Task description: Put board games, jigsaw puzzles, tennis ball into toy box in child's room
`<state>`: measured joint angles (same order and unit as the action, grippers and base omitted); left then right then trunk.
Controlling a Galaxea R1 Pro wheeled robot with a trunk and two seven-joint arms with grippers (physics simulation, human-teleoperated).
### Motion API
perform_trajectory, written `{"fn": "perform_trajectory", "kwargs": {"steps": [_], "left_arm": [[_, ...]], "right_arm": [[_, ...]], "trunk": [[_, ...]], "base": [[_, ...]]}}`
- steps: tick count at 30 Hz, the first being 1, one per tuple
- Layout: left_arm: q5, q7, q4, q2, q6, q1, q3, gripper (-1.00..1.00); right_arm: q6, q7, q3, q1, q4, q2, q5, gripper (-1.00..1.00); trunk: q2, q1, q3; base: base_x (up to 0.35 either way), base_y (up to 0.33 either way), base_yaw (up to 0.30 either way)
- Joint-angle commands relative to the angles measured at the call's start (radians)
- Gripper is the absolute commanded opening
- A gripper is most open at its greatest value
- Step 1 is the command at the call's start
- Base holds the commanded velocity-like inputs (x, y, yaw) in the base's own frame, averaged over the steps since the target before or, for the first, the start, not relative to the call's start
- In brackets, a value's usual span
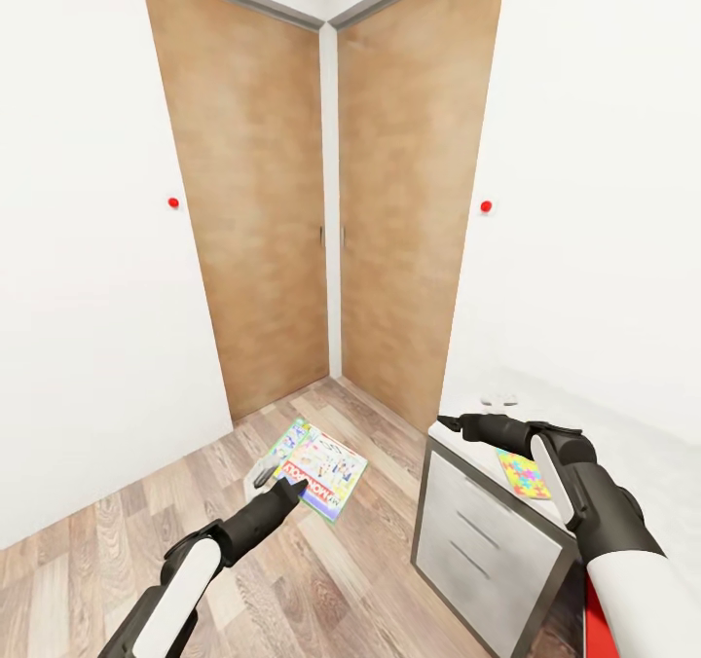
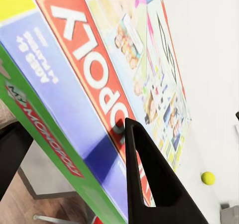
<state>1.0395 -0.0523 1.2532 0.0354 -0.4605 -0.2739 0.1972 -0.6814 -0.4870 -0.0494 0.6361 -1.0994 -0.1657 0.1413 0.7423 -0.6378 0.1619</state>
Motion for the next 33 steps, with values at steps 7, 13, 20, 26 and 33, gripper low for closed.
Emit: {"fn": "perform_trajectory", "kwargs": {"steps": [7, 13, 20, 26, 33], "left_arm": [[0.003, -0.001, -0.003, 0.001, -0.005, -0.001, 0.000, -1.00], [0.003, -0.001, -0.005, 0.001, -0.005, -0.001, -0.001, -1.00], [0.004, -0.001, -0.006, 0.001, -0.006, -0.001, -0.001, -1.00], [0.003, -0.001, -0.006, 0.001, -0.006, -0.001, -0.001, -1.00], [0.002, -0.001, -0.007, 0.001, -0.006, -0.002, -0.001, -1.00]], "right_arm": [[-0.009, 0.001, -0.001, 0.001, -0.002, 0.000, 0.008, 1.00], [-0.009, 0.001, -0.001, 0.001, -0.002, 0.000, 0.009, 1.00], [-0.009, 0.000, -0.001, 0.000, -0.009, -0.001, 0.009, 1.00], [-0.010, 0.000, -0.001, 0.000, -0.015, -0.002, 0.009, 1.00], [-0.010, 0.000, -0.001, -0.001, -0.018, -0.003, 0.009, 1.00]], "trunk": [[-0.048, 0.027, -0.020], [-0.090, 0.050, -0.039], [-0.139, 0.077, -0.061], [-0.181, 0.100, -0.080], [-0.230, 0.126, -0.102]], "base": [[0.000, 0.000, 0.000], [0.000, 0.000, 0.000], [0.000, 0.000, 0.000], [0.000, 0.000, -0.075], [0.000, 0.000, -0.209]]}}
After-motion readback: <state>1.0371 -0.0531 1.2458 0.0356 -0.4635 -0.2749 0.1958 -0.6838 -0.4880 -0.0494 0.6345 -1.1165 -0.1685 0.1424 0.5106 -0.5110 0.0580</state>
